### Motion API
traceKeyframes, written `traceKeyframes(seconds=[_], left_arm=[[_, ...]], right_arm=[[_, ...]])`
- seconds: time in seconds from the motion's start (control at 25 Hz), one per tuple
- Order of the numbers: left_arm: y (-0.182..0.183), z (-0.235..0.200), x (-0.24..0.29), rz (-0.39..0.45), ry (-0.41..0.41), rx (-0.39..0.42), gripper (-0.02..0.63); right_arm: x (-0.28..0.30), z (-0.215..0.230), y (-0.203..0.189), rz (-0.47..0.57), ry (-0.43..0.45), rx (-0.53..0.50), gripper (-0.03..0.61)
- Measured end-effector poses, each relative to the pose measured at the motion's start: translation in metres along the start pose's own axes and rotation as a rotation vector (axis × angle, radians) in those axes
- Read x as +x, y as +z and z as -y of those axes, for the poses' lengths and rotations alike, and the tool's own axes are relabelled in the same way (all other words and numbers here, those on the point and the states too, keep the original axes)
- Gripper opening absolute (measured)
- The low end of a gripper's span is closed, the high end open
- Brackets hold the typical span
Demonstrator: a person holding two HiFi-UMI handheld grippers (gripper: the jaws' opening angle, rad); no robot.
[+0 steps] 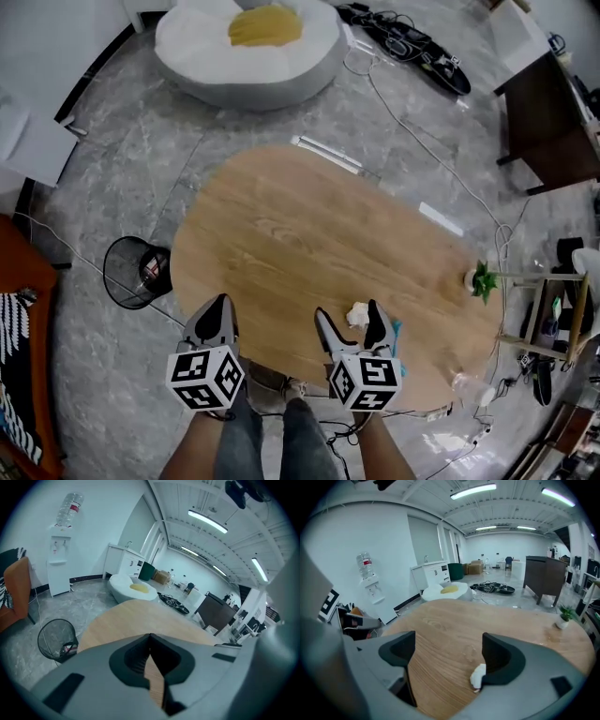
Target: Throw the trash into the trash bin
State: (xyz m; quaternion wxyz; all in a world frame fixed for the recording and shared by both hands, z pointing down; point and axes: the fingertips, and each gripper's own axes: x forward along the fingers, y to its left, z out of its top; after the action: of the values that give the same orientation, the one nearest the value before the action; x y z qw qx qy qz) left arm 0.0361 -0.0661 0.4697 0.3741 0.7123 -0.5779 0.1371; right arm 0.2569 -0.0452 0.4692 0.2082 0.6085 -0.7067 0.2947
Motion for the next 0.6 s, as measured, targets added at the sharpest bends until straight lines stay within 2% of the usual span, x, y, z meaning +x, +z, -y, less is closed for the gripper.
traceKeyframes(seconds=[0.32,0.6], left_arm=[[-0.029,0.048,0.017,-0.041,-0.034,0.048,-0.009],[-0.058,0.065,0.025,-0.083,-0.037,0.069,-0.009]], right_arm=[[-0.012,0.056,-0.036,-0.049,-0.043,0.034,0.448],[-0.005,0.075,-0.062,-0.100,-0.034,0.014,0.443]])
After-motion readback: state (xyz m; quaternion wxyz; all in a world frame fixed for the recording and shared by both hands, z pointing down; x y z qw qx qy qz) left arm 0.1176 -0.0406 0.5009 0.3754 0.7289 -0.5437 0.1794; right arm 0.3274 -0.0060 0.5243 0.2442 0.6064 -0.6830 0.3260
